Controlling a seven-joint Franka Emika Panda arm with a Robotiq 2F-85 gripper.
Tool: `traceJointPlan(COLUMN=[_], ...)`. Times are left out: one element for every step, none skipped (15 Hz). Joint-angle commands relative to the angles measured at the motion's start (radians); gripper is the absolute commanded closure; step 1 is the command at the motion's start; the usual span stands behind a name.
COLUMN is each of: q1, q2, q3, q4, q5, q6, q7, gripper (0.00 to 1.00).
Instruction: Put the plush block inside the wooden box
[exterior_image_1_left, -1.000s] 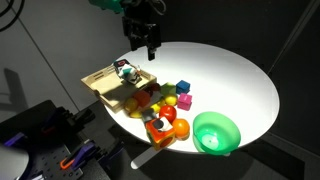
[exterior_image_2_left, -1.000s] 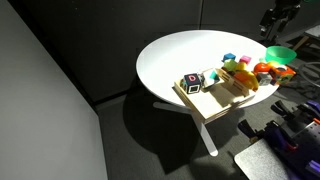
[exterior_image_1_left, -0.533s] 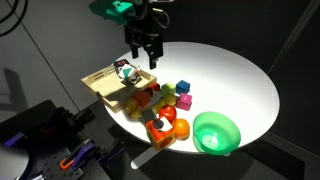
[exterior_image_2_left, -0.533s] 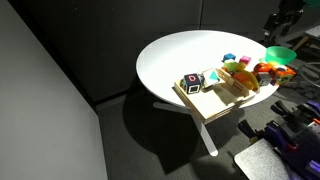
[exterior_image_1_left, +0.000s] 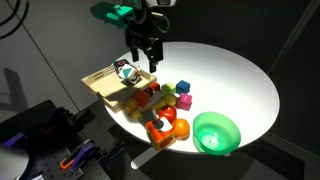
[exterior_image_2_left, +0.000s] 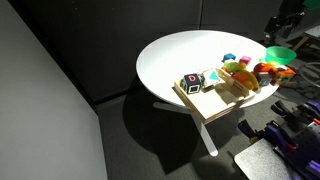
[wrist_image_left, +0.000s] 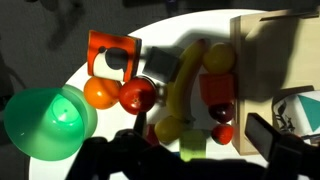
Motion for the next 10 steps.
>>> traceJointPlan(q1=[-0.033, -0.044, -0.055, -0.063, -0.073, -0.080, -0.088, -0.094, -0.101, -0.108], q2=[0.039, 0.052, 0.065, 0.078, 0.094, 0.108, 0.121, 0.132, 0.142, 0.151], q3=[-0.015, -0.022, -0.030, -0.038, -0.048, -0.058, -0.069, -0.077, -0.085, -0.093], q4=[-0.008, -0.009, -0.011, -0.012, -0.010, -0.008, -0.007, -0.009, -0.013, -0.019], q5=[-0.069, -0.093, -0.118, -0.141, -0.163, -0.178, -0.176, -0.170, -0.147, -0.140], q6=[0.029, 0.036, 0.042, 0.050, 0.047, 0.046, 0.043, 0.049, 0.056, 0.076], q7=[0.072, 0.095, 0.120, 0.145, 0.176, 0.203, 0.214, 0.218, 0.199, 0.195], gripper=[0.00, 0.00, 0.00, 0.00, 0.00, 0.00, 0.00, 0.00, 0.00, 0.00])
